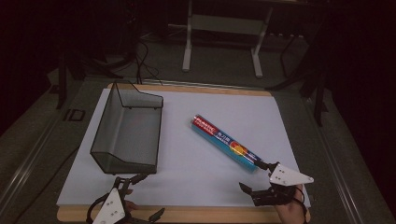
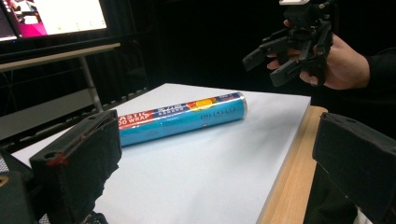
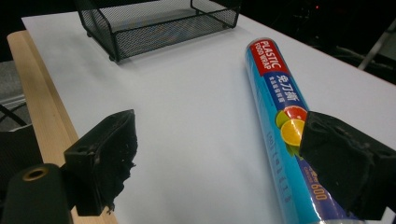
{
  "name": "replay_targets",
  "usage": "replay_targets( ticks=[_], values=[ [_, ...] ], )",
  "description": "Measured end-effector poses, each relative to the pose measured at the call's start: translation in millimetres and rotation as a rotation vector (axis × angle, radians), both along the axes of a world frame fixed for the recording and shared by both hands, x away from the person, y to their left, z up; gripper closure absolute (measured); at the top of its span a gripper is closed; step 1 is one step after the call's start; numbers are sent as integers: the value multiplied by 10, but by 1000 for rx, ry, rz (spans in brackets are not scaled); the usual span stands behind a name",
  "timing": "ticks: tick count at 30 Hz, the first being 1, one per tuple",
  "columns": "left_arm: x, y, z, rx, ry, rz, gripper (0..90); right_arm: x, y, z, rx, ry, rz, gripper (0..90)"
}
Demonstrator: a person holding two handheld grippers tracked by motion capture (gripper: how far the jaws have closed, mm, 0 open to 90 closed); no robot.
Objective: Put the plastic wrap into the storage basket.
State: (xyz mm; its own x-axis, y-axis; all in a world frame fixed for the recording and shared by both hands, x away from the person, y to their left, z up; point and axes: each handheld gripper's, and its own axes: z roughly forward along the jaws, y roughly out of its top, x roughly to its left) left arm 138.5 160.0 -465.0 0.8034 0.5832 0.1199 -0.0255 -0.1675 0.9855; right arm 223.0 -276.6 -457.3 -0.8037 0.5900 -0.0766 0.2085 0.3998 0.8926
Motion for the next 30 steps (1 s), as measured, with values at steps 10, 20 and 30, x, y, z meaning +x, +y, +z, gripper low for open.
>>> replay_targets(
  ticks=[10,20,30],
  values=[
    [5,0,0,2,2,-3,21,-57,-56,75,30,-30,26,114],
    [4,-1,2,-6,2,-9,21,-14,-104,105,67,-66,1,110],
    [4,-2,2,-14,8,-16,21,128,-118,56,23,-48,-66,99]
  ],
)
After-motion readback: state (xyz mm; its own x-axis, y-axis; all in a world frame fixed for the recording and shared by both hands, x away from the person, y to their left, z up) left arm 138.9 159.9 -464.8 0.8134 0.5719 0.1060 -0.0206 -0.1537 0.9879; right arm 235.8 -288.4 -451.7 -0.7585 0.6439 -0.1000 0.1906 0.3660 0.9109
